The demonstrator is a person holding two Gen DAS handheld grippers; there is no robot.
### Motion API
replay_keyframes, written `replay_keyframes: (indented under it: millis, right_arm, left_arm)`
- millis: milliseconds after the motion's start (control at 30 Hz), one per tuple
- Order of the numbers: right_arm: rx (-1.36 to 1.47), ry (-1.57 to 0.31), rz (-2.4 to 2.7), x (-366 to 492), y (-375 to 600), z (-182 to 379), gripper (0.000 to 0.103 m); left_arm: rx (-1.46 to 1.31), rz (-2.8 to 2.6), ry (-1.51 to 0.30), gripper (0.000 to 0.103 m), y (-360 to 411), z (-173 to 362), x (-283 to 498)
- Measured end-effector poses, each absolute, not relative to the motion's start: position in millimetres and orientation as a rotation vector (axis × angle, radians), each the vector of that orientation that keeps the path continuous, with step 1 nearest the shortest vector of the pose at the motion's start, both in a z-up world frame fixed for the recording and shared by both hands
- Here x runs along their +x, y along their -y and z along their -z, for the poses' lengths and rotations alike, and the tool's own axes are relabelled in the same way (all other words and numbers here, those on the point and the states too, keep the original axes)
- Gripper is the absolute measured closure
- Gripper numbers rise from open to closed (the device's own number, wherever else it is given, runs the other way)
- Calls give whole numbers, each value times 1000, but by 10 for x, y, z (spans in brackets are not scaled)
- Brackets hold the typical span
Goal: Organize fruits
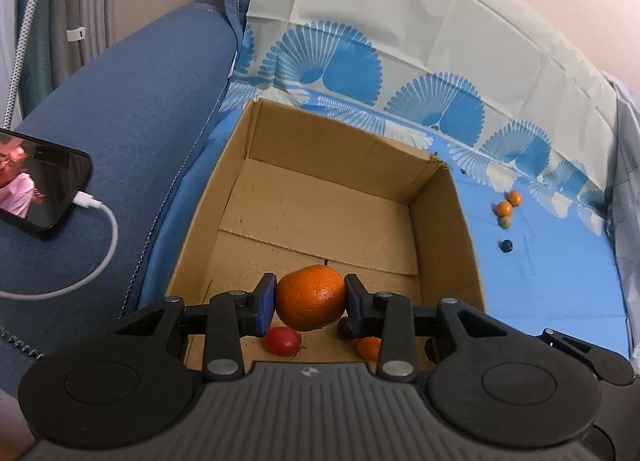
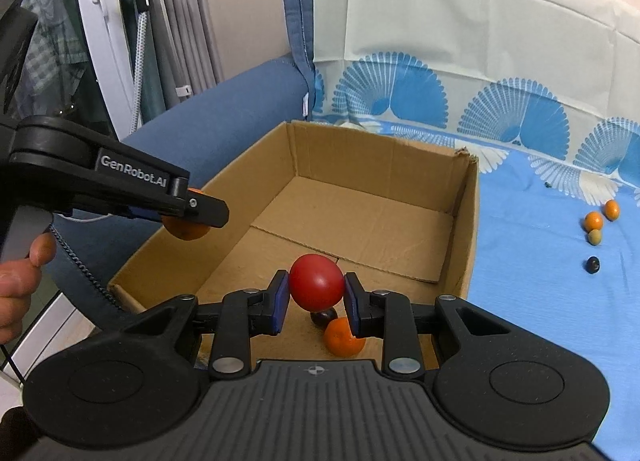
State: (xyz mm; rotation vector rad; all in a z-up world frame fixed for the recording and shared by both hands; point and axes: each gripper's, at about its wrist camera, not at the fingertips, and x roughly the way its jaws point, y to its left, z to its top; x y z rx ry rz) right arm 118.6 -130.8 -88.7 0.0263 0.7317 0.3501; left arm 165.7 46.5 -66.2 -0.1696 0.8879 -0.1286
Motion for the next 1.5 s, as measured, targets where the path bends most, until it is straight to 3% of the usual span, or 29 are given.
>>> replay_keyframes:
  millis: [800,867,900,933,967,1000,1033,1233,1500]
  right_arm:
    - [-57,-836,-381,1577,1157,1458,72]
    - [-71,-838,-389,1593,1140,1474,72]
    - [-81,-839,-397,1596,1131,1476,71]
    - [-94,-837,-404,1593,1118,1470,58]
    - [-110,-834,-403,1593,1096,1454,39]
    - [-123,-823,-398,1583,1085,1431,32]
    - [-133,-805,-394,1562,1080,1396,21]
    - [-179,-759,-383,1309,1122,1130,4]
    - [-54,-828,-325,783,1300,869,2]
  left_arm:
    - [-50,86,-1026,62,-384,1441,2142]
    - [-35,90,-1030,59,-380,1455,2143]
    - [-20,96,-1021,42,-370,1442,2131]
    - [-8,100,-1003,23,-351,1416,2113]
    - [-8,126,-978,16,-337,1373,2077]
    - [1,128,-960,3,-316,1330,2041]
    - [12,123,-936,0,-295,1278,1997]
    - [38,142,-883,0,-269,1008,1660]
    - [-24,106,-913,0,-407,742,1015]
